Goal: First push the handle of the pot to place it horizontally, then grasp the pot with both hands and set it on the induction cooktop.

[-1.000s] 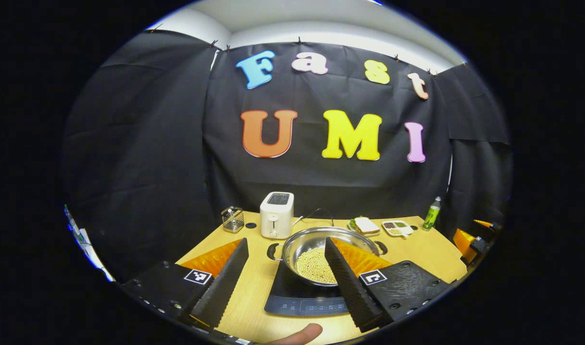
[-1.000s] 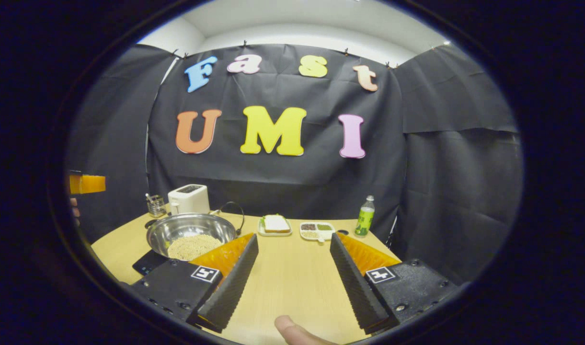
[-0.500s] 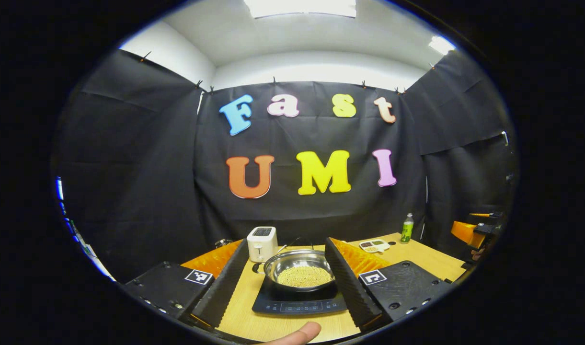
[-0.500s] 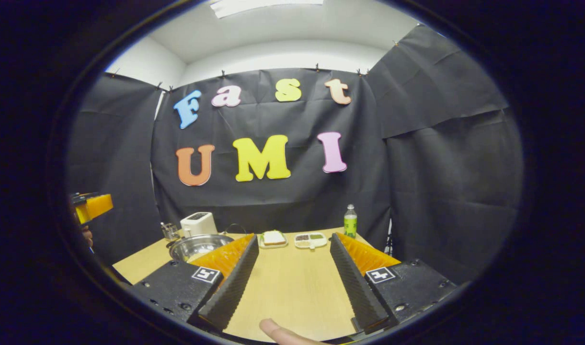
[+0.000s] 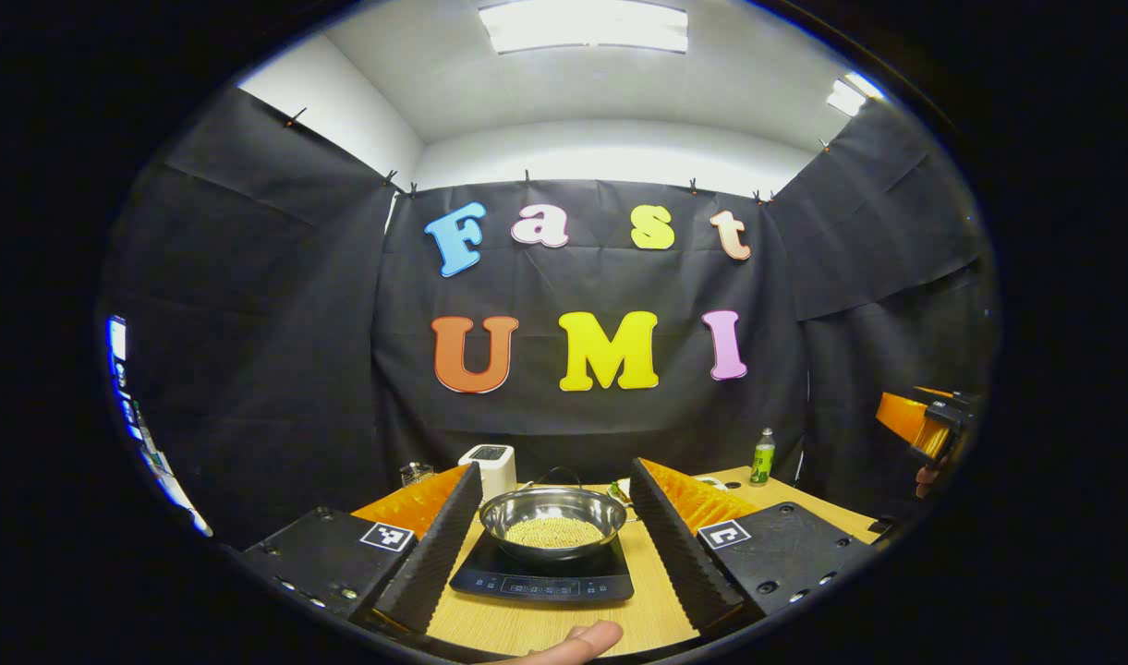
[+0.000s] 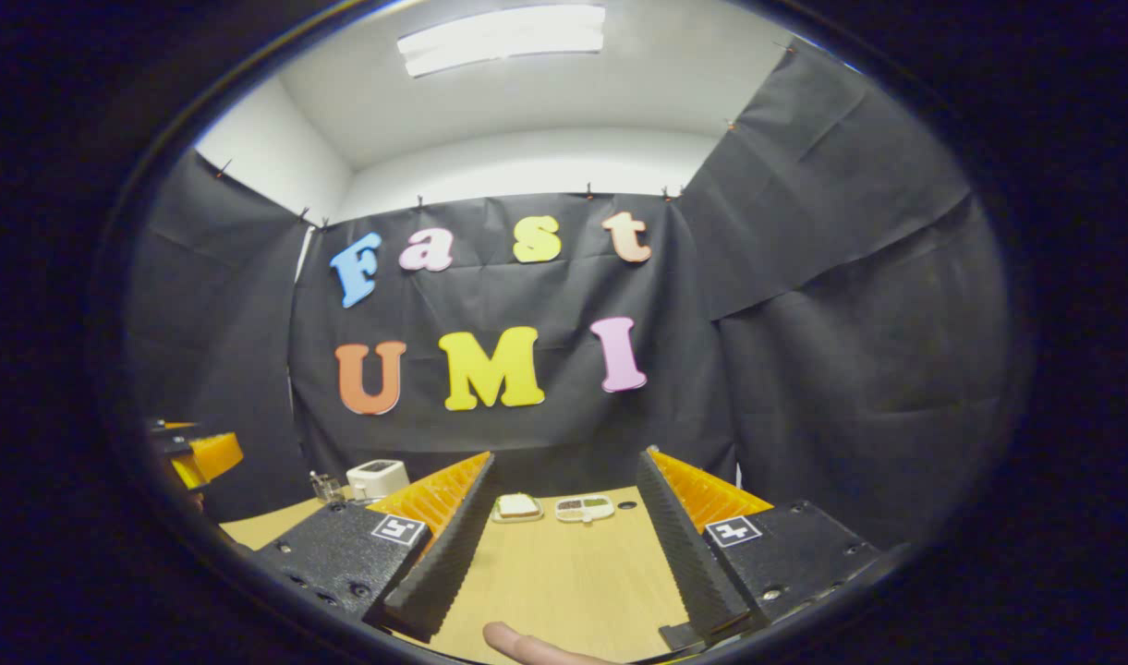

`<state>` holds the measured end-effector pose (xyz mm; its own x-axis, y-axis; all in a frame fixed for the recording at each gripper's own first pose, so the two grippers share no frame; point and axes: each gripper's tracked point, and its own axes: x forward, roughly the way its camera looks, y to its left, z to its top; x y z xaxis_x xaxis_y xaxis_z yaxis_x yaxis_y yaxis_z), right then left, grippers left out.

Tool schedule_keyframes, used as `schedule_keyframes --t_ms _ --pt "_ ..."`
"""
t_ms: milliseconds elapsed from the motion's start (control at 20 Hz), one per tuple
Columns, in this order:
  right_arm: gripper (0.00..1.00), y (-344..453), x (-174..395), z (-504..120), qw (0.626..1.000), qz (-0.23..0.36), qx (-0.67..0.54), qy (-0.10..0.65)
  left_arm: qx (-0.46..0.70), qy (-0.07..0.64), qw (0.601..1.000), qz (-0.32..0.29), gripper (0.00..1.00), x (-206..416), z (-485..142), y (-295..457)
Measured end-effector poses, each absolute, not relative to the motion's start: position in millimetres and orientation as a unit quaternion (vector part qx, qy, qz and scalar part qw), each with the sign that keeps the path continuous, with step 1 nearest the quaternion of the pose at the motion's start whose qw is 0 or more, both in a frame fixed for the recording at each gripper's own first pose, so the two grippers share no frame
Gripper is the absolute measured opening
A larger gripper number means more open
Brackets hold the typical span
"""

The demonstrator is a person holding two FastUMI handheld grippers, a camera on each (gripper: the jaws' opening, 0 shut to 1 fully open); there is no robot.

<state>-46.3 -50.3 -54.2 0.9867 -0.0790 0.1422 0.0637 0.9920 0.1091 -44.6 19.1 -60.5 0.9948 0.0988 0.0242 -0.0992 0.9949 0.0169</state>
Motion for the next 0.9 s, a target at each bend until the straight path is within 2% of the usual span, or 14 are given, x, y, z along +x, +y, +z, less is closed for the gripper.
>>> schedule_keyframes --t_ms 100,250,350,500,900 --pt "0.92 -49 -47 -62 0.997 -0.025 0.053 -0.058 0.001 -0.01 0.999 0.05 0.96 -49 -58 22" --pt "0.92 -44 -48 -62 0.997 -0.007 0.05 -0.049 -0.011 -0.022 0.997 0.068 0.96 -54 -47 34" --pt "0.92 -41 -52 -60 0.998 0.001 0.043 -0.052 -0.023 -0.028 0.998 0.054 0.95 -55 -45 29" --pt "0.93 -40 -55 -52 0.997 -0.006 0.042 -0.067 -0.033 -0.029 0.999 0.03 0.95 -57 -46 21" --pt "0.92 -32 -70 -50 0.996 0.001 0.026 -0.082 -0.027 -0.022 0.999 0.035 0.95 -55 -52 21"
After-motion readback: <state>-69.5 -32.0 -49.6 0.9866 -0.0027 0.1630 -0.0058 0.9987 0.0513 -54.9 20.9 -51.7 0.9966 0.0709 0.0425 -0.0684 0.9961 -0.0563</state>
